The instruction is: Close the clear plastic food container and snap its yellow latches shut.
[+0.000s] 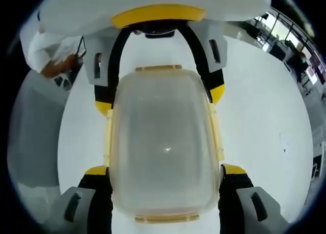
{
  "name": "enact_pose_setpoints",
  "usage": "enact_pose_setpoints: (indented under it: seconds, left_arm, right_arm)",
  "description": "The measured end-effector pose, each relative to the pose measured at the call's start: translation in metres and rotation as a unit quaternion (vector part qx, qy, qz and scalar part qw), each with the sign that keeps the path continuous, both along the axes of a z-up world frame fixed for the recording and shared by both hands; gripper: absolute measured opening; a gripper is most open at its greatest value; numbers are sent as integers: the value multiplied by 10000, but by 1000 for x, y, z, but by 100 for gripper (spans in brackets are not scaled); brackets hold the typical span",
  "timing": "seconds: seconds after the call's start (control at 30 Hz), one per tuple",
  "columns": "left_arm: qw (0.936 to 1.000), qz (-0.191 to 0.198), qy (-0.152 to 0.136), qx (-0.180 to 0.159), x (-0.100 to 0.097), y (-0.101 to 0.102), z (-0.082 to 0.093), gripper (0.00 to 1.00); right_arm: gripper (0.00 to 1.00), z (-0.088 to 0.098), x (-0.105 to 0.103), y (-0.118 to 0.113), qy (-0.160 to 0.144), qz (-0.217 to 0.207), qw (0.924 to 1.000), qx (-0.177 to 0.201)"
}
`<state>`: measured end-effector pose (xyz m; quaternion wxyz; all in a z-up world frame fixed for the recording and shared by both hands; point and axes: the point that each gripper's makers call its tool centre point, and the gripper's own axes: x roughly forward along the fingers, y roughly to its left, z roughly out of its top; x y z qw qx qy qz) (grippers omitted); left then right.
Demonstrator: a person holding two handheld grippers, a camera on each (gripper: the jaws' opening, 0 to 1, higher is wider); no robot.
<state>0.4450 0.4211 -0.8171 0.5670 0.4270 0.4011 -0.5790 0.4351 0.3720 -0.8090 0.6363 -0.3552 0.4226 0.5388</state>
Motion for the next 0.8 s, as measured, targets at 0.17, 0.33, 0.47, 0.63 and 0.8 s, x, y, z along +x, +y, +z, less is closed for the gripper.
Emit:
enact_pose_setpoints:
  seconds: [0.17,0.33,0.47,0.63,0.8]
  left_arm:
    - [10000,3,1,33,4,-1,0,94]
    - [10000,5,1,31,6,0,0,94]
    - [10000,-1,1,27,9,-1,0,94]
    - [10000,4,3,28,12,-2,-1,94]
    - [10000,-13,2,69,17,-3,-2,94]
  right_arm:
    - [87,-1,5,-1,3,-1,10000,-30]
    - [87,-1,7,-1,-3,0,10000,-23]
    - [87,-1,10,-2,-6,-13,10000,-29]
    - [87,-1,13,-2,-7,-9,10000,-27]
    - [88,-2,18,-3,2,-23,10000,-35]
